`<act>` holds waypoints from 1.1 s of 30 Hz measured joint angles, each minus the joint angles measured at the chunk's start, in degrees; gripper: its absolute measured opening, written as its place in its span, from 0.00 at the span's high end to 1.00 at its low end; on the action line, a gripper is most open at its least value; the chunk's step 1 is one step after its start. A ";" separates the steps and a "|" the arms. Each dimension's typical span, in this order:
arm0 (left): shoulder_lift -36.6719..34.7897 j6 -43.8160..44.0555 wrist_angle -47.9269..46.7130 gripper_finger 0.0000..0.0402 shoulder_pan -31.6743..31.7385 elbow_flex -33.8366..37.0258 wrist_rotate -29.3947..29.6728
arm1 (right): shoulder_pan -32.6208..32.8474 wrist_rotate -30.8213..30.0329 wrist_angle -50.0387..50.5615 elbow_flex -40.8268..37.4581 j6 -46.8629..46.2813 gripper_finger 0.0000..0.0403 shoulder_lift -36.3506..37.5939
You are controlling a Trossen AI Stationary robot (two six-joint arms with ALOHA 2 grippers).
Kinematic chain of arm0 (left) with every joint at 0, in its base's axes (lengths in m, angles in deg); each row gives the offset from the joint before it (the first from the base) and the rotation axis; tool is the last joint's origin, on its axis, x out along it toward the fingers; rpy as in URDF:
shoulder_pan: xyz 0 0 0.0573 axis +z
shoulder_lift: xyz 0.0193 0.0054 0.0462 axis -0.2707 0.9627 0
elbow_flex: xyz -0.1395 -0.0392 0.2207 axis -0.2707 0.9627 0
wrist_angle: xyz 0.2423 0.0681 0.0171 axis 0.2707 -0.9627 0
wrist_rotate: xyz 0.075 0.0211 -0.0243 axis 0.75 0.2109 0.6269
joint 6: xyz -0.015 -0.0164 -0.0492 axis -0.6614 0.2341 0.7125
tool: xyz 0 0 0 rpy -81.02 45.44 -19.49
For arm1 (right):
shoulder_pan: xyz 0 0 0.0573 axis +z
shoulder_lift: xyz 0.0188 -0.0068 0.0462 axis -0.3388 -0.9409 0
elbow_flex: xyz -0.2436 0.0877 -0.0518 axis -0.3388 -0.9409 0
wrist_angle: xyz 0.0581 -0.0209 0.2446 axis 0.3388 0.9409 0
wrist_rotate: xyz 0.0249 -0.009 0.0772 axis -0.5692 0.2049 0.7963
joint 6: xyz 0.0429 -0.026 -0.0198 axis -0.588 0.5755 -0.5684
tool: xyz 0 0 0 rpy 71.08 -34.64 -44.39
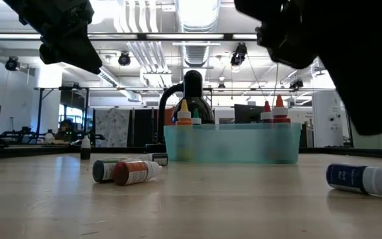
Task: Pick & Place food coloring
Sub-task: Move the blue food coloring bottle to the bottom right of the table
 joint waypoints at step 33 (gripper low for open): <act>0.00 -0.02 0.00 0.78 0.01 0.00 0.00 | -1.36 -0.81 -0.68 -3.10 6.31 0.81 -3.34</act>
